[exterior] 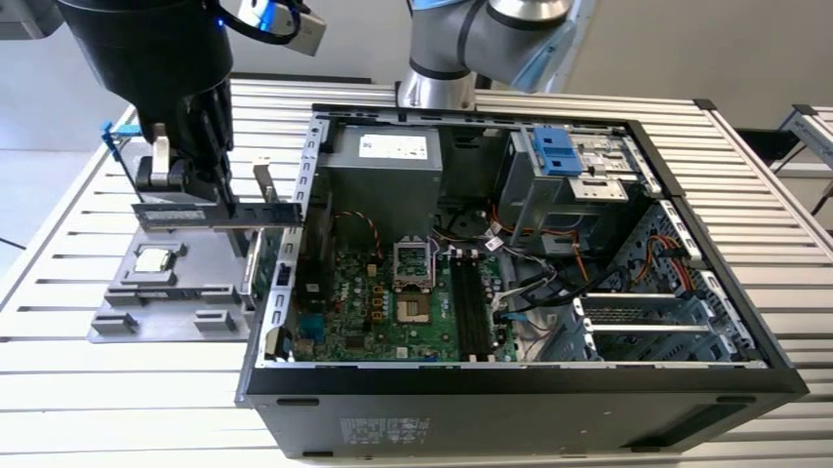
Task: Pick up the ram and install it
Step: 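Pick up the ram and move it above insertion slot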
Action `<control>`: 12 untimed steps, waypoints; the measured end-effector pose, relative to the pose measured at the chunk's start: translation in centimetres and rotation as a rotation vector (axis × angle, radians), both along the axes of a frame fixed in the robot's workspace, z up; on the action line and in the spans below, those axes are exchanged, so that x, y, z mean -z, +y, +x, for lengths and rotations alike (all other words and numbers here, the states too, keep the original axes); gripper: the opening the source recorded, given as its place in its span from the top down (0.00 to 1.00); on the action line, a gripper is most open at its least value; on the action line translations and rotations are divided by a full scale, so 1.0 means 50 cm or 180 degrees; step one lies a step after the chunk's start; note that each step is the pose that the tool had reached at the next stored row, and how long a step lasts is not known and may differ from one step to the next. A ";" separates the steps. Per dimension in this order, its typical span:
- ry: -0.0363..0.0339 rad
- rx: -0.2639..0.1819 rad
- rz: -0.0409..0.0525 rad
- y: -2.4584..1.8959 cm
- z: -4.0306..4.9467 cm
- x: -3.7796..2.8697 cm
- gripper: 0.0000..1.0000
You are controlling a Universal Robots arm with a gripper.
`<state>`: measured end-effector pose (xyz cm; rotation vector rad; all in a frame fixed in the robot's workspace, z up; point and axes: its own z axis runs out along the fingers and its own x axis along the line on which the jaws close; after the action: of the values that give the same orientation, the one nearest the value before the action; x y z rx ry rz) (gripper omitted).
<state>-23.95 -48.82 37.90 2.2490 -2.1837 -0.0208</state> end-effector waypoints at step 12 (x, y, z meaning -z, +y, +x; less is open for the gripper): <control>0.0000 0.0000 -0.0004 0.0000 0.034 0.000 1.00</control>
<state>-22.26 -48.82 37.91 2.2483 -2.1830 -0.0193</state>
